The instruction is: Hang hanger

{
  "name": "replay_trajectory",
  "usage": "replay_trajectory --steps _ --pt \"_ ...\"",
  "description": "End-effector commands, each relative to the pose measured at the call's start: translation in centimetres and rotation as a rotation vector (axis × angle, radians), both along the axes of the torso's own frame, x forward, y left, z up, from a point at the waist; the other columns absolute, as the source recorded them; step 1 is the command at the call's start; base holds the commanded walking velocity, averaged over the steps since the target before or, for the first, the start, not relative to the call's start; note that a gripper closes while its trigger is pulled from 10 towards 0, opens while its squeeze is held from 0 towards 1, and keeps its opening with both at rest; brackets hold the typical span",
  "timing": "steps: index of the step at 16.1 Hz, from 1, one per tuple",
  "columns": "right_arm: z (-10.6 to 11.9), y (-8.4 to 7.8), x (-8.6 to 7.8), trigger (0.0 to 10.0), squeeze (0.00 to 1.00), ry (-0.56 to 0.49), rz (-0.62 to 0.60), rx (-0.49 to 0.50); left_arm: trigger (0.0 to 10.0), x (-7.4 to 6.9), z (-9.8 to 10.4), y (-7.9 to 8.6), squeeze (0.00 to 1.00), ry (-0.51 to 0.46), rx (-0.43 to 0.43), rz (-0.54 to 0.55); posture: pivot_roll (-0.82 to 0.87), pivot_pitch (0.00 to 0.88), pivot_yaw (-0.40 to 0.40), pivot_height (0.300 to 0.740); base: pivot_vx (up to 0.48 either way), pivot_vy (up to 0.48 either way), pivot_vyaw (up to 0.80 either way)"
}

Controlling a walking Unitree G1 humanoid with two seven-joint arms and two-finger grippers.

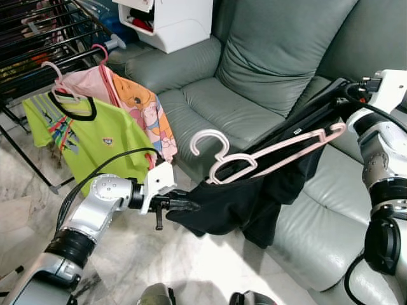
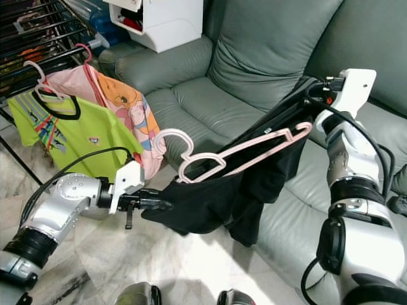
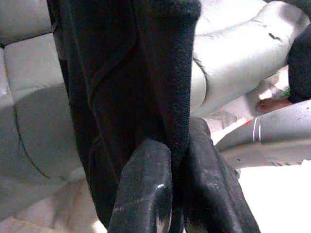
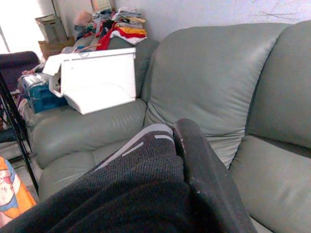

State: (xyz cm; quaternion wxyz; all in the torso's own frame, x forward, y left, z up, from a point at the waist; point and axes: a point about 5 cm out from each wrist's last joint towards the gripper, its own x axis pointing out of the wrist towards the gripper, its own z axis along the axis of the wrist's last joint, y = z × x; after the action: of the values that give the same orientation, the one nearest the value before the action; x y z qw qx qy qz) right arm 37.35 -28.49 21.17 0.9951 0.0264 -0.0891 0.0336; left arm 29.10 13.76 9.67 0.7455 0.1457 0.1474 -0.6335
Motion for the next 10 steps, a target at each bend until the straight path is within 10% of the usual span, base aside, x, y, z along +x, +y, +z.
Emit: replay_trajectory --steps 1,3,5,8,10 --pt "4.7 -1.7 -0.2 0.0 0.00 -0.171 -0.090 0.021 0.0 -1.1 -3.1 2.6 0.00 0.108 0.168 0.061 -0.08 0.045 0.013 0.740 0.000 0.000 0.00" --pt "5.2 -1.3 0.0 0.0 0.00 -0.185 -0.071 0.010 0.0 0.0 -3.9 3.3 0.00 0.043 0.266 0.171 -0.08 0.045 0.014 0.740 0.000 0.000 0.00" --pt "5.2 -0.6 0.1 0.0 0.00 -0.189 -0.039 -0.027 0.0 2.4 -3.1 3.3 0.00 -0.056 0.194 0.412 -0.08 0.045 0.014 0.740 0.000 0.000 0.00" --pt "4.5 -0.6 0.0 0.0 0.00 -0.169 -0.037 -0.033 0.0 3.6 -2.0 3.5 0.00 -0.046 0.048 0.556 -0.08 0.045 0.014 0.740 0.000 0.000 0.00" --pt "4.2 -0.6 0.0 0.0 0.00 -0.163 -0.036 -0.033 0.0 3.7 -2.6 3.9 0.00 -0.063 0.098 0.571 -0.08 0.040 0.015 0.740 0.000 0.000 0.00"
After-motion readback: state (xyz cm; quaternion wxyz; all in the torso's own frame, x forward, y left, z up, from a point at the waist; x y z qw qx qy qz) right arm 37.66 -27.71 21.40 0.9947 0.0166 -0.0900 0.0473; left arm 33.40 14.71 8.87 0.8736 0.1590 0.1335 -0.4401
